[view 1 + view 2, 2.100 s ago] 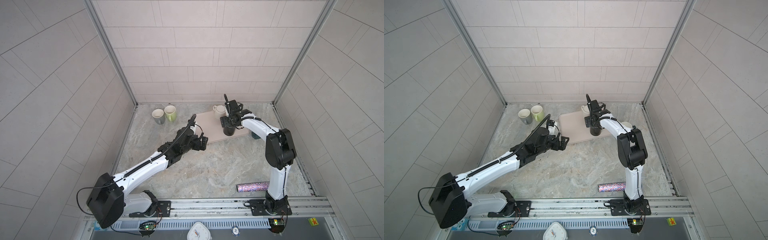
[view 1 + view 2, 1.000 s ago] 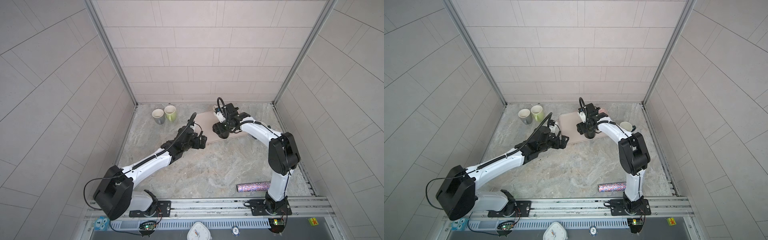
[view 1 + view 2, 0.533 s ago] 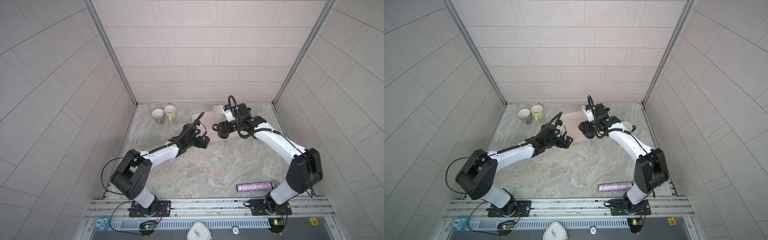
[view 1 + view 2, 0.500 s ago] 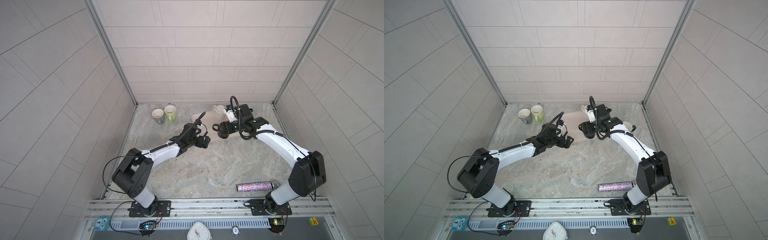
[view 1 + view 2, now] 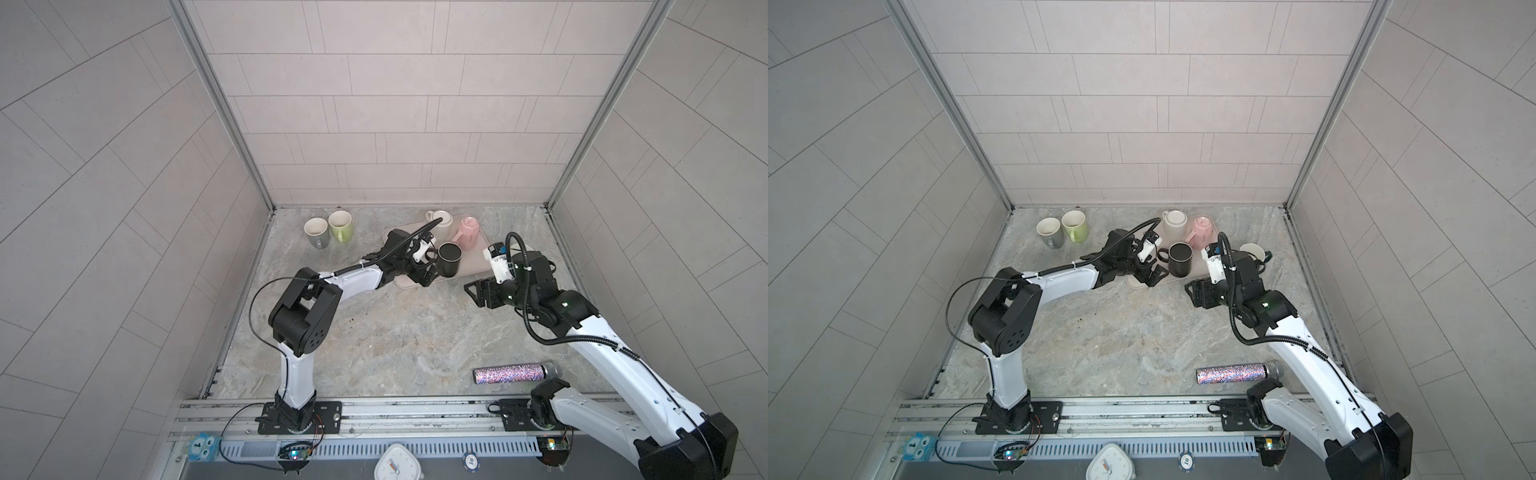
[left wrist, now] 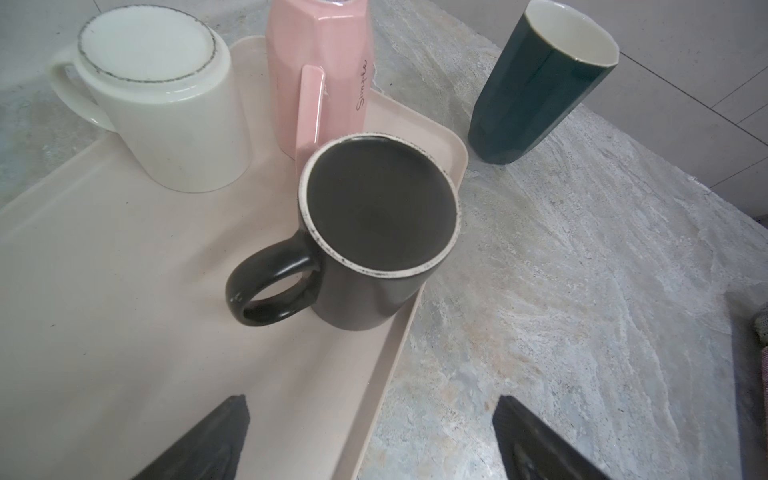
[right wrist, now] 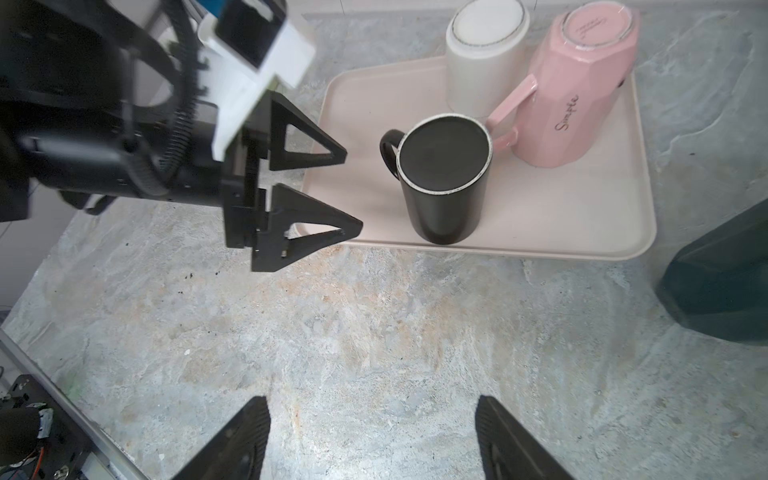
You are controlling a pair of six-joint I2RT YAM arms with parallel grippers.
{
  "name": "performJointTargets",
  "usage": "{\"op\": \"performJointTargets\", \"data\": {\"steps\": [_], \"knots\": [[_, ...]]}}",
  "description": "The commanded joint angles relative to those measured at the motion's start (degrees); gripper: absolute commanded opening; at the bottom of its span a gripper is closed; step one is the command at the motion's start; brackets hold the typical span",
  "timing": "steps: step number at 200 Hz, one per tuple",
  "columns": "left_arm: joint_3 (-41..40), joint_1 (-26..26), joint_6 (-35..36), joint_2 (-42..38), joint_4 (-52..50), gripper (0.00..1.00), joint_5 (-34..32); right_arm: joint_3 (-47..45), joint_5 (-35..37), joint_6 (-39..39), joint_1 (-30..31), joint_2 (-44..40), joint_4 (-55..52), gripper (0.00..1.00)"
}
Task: Turn the mug right side up
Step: Rotate the mug on the tray.
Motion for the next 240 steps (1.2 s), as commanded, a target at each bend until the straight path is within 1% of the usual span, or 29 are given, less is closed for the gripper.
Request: {"op": "performJointTargets", "data": {"steps": [1,10,24,34,46,58,75,106,126,165,178,212,240], "knots": [[3.4,0.6,4.7,1.2,-1.5,0.93,2.3,-1.2,0.4,0.3,-0.2,-3.5,-2.6,0.78],[4.6,0.7,5.6,2.0,-2.4,0.92,1.6,-2.0,0.3,0.1,-0.2,-4.8,-2.8,0.78],[6.8,0.8,7.1,3.4,-4.1,0.87,0.5,-3.1,1.1,-0.2,-0.2,-6.4,-3.2,0.78],[8.0,0.9,7.9,4.4,-5.2,0.87,-0.3,-3.9,1.7,-0.6,-0.2,-7.5,-3.3,0.78],[9.7,1.3,8.9,5.6,-6.7,0.82,-0.5,-5.1,2.9,-0.4,-0.3,-8.9,-3.2,0.78],[11.2,1.5,9.8,6.8,-8.1,0.82,-1.4,-5.8,3.5,0.4,-0.3,-9.8,-2.7,0.78],[12.9,1.9,11.3,8.2,-9.2,0.82,-1.5,-7.0,2.7,1.8,-0.3,-10.6,-1.3,0.78],[17.1,2.6,13.3,11.2,-11.1,0.81,-0.4,-8.9,2.7,2.8,-0.3,-11.2,0.0,0.77],[20.2,2.9,14.9,13.0,-13.1,0.79,0.2,-9.5,3.2,2.5,-0.4,-11.6,0.0,0.77],[23.1,3.3,17.9,14.8,-13.8,0.79,2.0,-9.8,3.8,2.4,-0.5,-11.0,0.0,0.77],[23.9,3.6,18.8,15.3,-14.1,0.80,2.6,-9.8,4.2,2.6,-0.5,-10.9,0.3,0.77],[26.7,4.4,20.1,17.2,-14.8,0.82,7.5,-9.8,5.0,3.2,-0.6,-10.4,1.3,0.77],[30.1,4.4,22.3,19.5,-17.0,0.81,9.1,-10.2,5.1,3.4,-0.6,-10.4,1.9,0.77]]}}
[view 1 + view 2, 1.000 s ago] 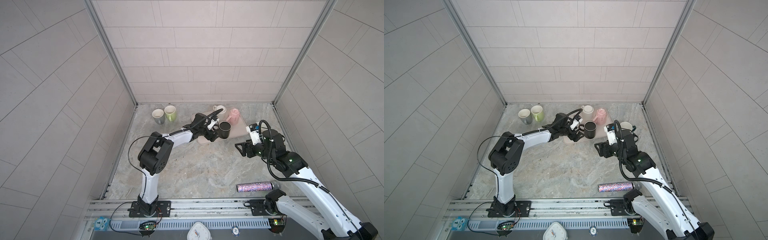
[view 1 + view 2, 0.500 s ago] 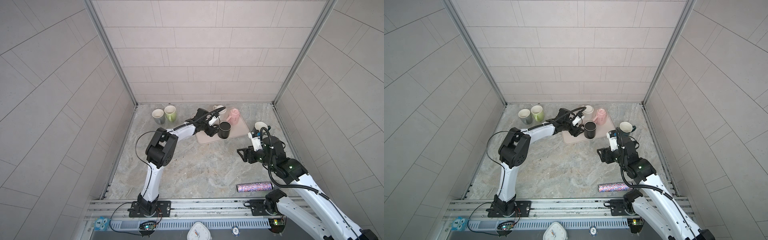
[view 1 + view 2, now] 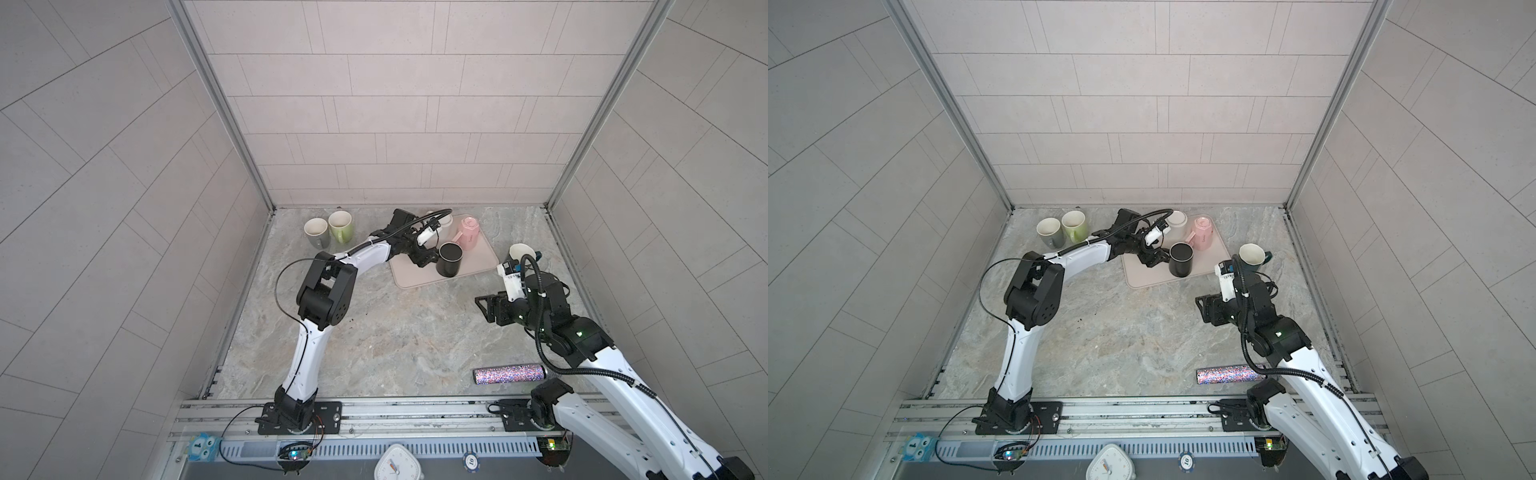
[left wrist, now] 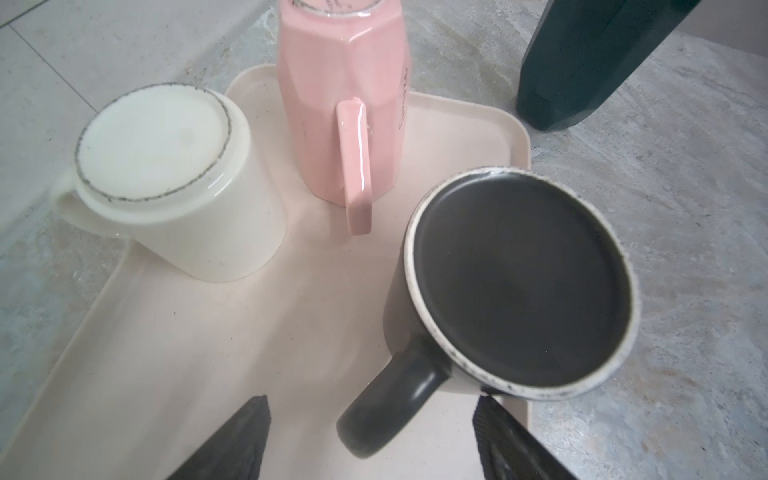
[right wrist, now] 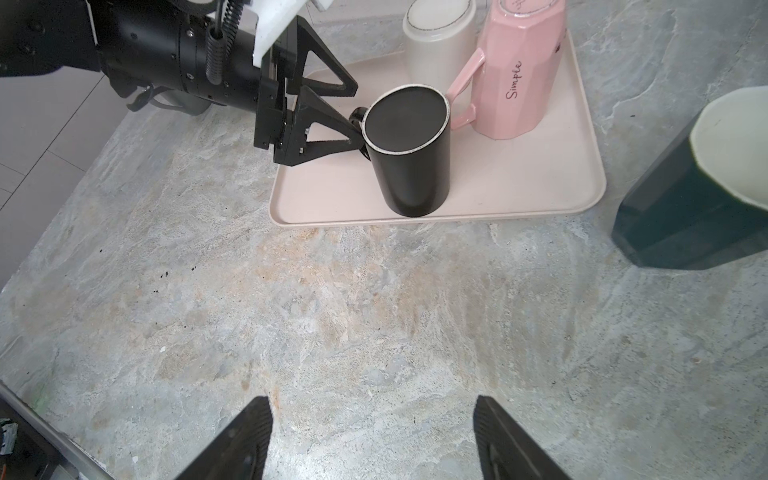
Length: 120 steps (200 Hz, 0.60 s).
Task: Turn the mug right side up
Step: Rotate the mug on the tray.
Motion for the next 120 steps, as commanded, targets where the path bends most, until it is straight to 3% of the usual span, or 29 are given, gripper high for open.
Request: {"op": "performJointTargets", "data": {"steps": [1,59,120], "knots": [[3.5,0.3,3.1,2.6,-2.4,0.80,3.5,-0.5,1.1,0.9,-0.2,-0.2,1.3,0.77],[5.5,0.2,3.7,3.9,-3.0,0.68,8.4,-1.0,2.4,0.8,-0.2,0.6,1.3,0.77],[0.3,-1.9,4.4,0.5,-3.0,0.61,6.9,-1.5,2.5,0.9,-0.3,0.1,1.2,0.77]]}}
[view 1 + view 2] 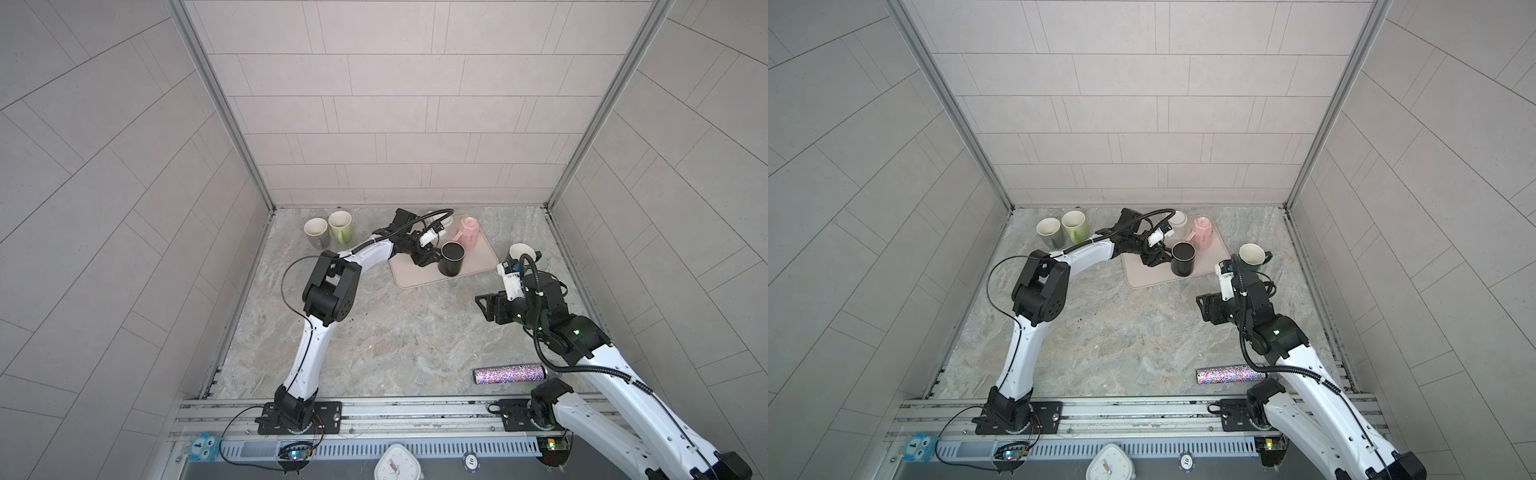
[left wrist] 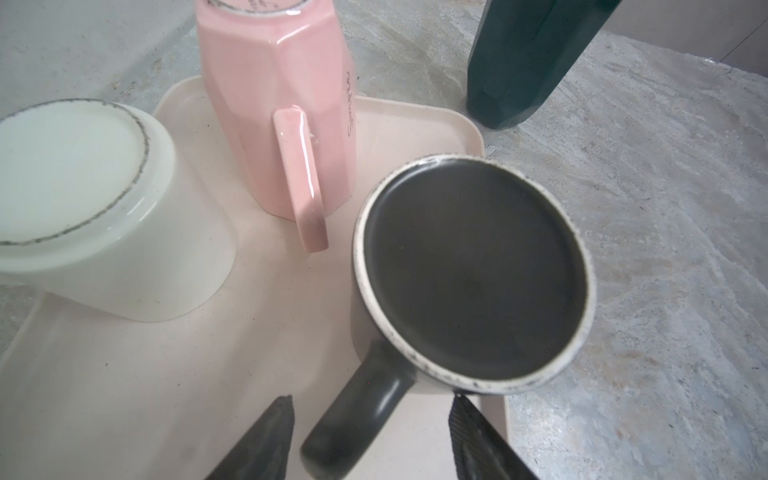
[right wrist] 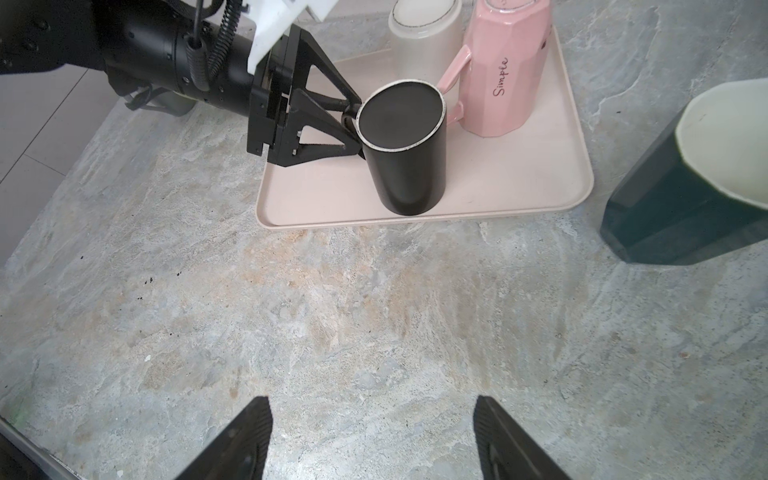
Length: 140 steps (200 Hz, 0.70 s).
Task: Turn the mug right side up
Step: Rotate the mug on the tray.
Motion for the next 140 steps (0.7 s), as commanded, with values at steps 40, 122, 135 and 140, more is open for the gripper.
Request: {"op": "performJointTargets", "data": {"steps": [40,122,135,140], "knots": [[-5.9,-4.0,2.1,-4.9,-1.5,0.53,-3.2,-1.5,1.9,0.5,-0.3,-3.2,-1.2,0.77],[2.6,-6.8,-2.5,-3.8,-9.9,0.54,-15.5,-3.3,1.5,1.7,-0.3,-6.2,-1.7,0.77],[3.8,-6.8,-4.0,-3.3,-10.1,0.54,-16.5,-3.8,1.5,2.1,-0.3,-6.7,-1.5,0.77],[4.1,-6.8,-4.2,-3.3,-10.1,0.54,-16.6,-3.8,1.6,2.1,-0.3,-6.9,-1.5,0.77]]}}
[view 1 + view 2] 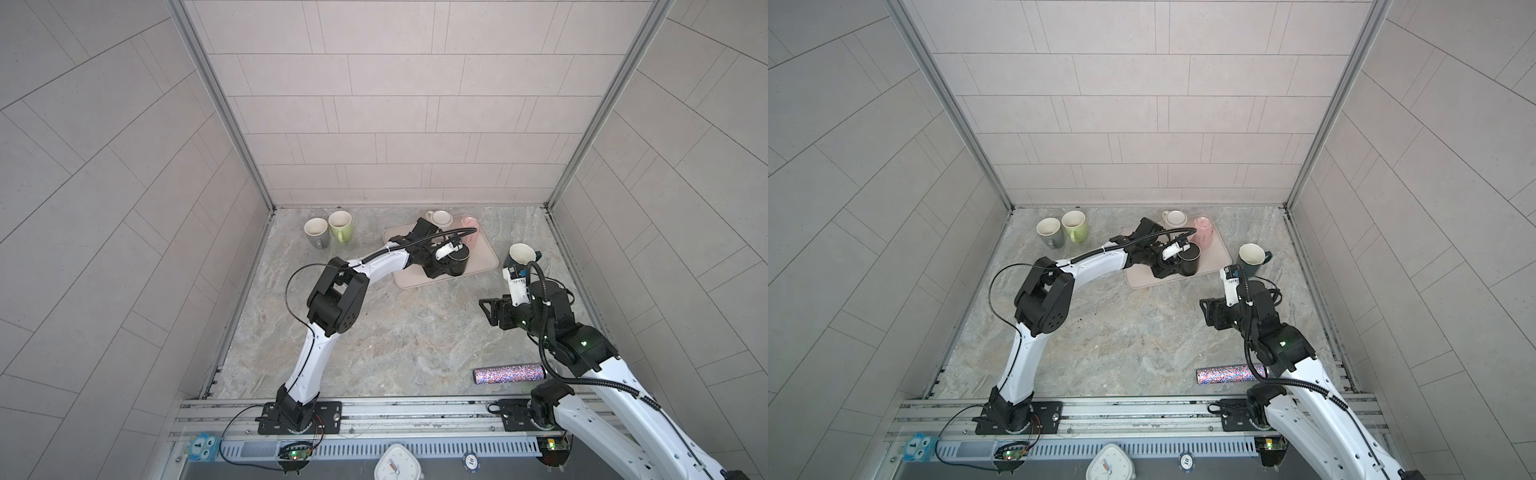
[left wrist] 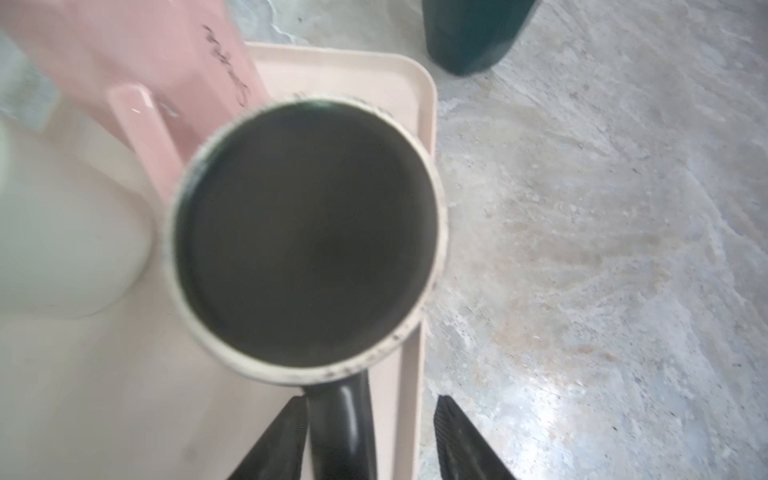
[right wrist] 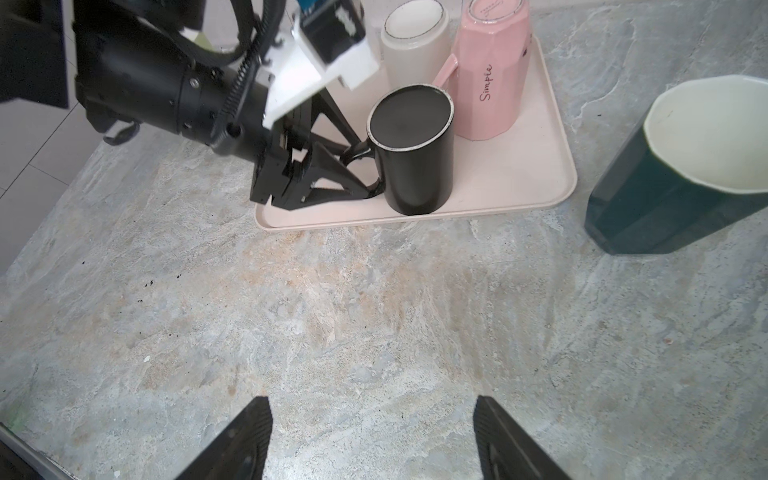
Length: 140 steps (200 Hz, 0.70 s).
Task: Turn the mug right side up
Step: Rotate the mug on the tray, then pick up the mug from the tray.
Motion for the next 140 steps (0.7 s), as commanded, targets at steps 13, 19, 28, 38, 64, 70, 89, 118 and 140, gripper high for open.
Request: {"op": "performJointTargets", "data": {"steps": [13,19,28,38,64,70,89,118,140], "knots": [[4.3,0.4,-3.2,0.4,-2.9,0.54,-3.1,-0.8,0.8,1.4,-0.4,-1.8,-0.5,0.77],[4.7,0.3,-3.4,0.6,-3.1,0.54,-2.8,-2.2,0.8,1.3,-0.4,-2.0,-0.6,0.77],[5.6,0.4,-3.6,1.1,-3.7,0.54,-2.6,-2.6,1.0,1.2,-0.4,-2.3,-0.6,0.77],[6.6,0.4,-3.5,1.8,-4.7,0.54,-2.7,-2.6,1.2,1.1,-0.4,-2.6,-0.8,0.77],[8.4,0.3,-3.1,2.9,-7.2,0.53,-3.4,-2.7,1.5,0.8,-0.5,-3.0,-0.9,0.77],[8.5,0.3,-3.1,3.0,-7.5,0.53,-3.7,-2.7,1.6,0.7,-0.5,-3.0,-0.9,0.77],[8.4,0.2,-2.7,2.8,-8.6,0.53,-3.7,-2.8,1.9,0.6,-0.6,-2.6,-0.9,0.78],[9.4,-0.2,-2.1,3.1,-10.1,0.50,-3.8,-2.9,1.8,0.5,-0.9,-2.4,-0.8,0.78],[11.9,-0.6,-1.7,4.4,-12.4,0.46,-3.1,-3.1,1.8,0.6,-1.0,-2.5,-0.8,0.77]]}}
